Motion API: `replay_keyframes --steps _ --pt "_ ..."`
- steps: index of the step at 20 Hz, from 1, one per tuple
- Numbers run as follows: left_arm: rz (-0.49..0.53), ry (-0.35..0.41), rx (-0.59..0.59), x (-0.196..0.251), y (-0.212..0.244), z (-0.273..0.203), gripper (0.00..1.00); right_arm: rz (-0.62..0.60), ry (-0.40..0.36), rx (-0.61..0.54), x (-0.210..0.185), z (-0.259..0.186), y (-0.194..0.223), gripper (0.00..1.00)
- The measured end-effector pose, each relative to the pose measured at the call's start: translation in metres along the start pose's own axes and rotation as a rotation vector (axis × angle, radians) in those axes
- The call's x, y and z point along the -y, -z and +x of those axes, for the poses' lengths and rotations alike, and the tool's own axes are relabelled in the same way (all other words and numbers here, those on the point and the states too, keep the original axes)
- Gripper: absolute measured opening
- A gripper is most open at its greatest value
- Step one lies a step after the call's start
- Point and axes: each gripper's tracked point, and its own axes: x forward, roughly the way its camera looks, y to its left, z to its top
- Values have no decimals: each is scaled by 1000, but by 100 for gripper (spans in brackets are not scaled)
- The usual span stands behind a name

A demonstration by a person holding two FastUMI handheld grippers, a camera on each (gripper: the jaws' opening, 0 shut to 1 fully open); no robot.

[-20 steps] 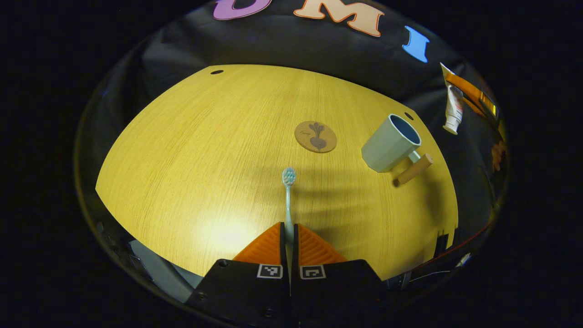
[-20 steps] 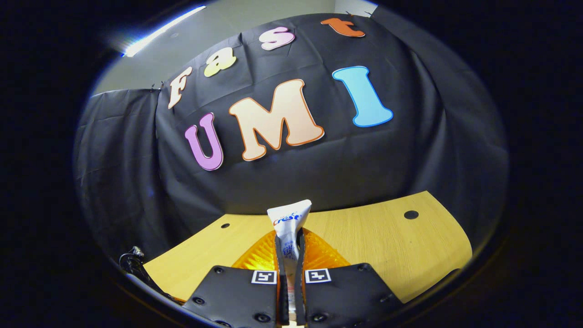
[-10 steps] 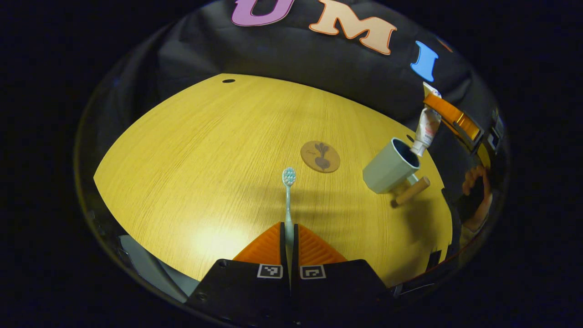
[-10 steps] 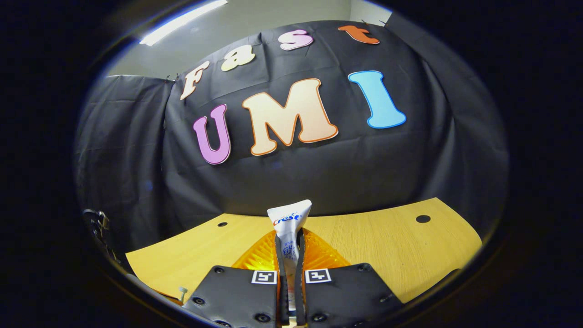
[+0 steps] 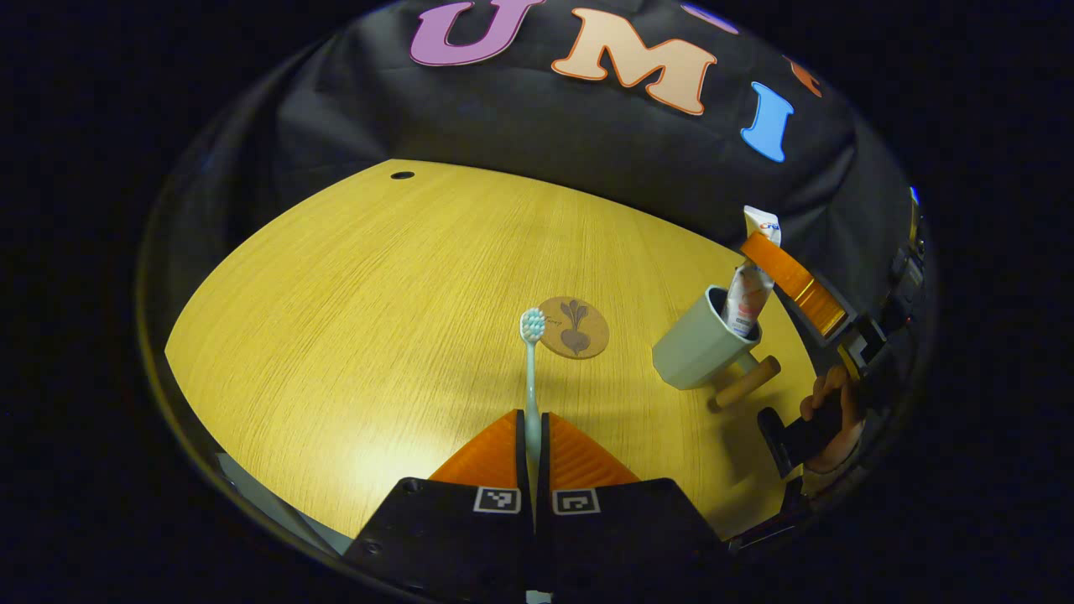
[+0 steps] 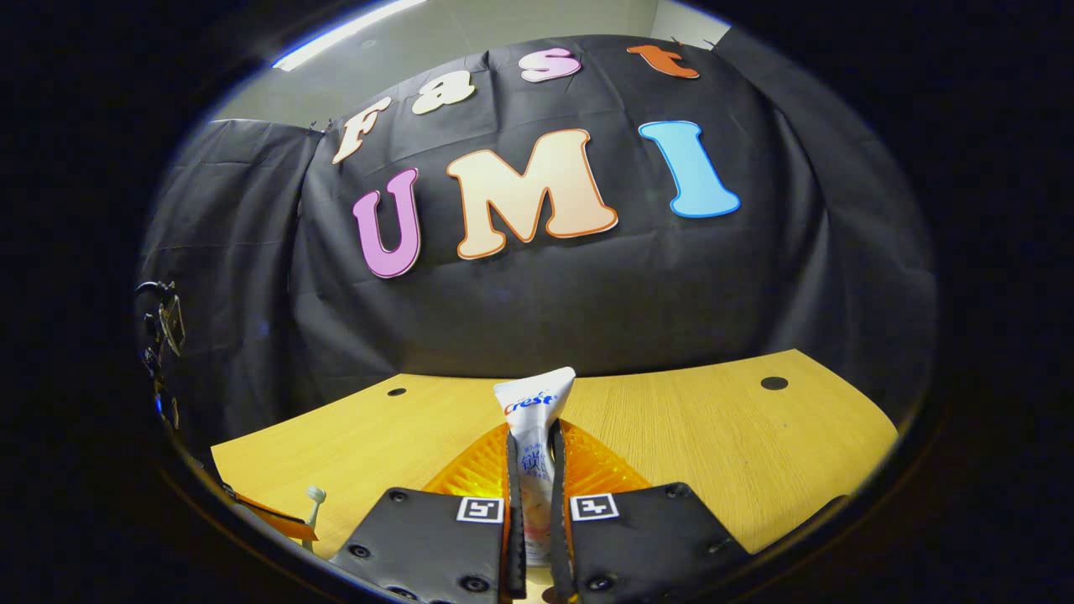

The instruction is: Put the toothbrush and toothpaste on the desktop into the cup, then pick up the cup and place it on the coaster on the desktop.

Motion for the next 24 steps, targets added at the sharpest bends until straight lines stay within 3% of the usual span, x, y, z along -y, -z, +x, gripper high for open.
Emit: replay_keyframes --steps 5,6,8,9,12,19,24 --pt "0 13 -2 6 -2 3 0 9 -28 -14 -5 -8 7 28" --pt "1 15 0 7 -2 3 0 -2 -35 -12 -6 -12 7 38" --pt "6 19 9 8 -2 0 0 -32 -30 -5 -4 -17 5 71" --pt "8 24 15 10 -5 -1 0 -44 -35 1 -3 -21 2 69" --pt "17 46 44 20 -14 -9 0 -74 -12 25 7 -31 -9 100" --pt "34 112 185 60 -74 -13 0 -120 101 7 54 -63 -17 100" --pt "67 177 367 109 -132 -3 0 -60 197 1 94 -91 -18 100"
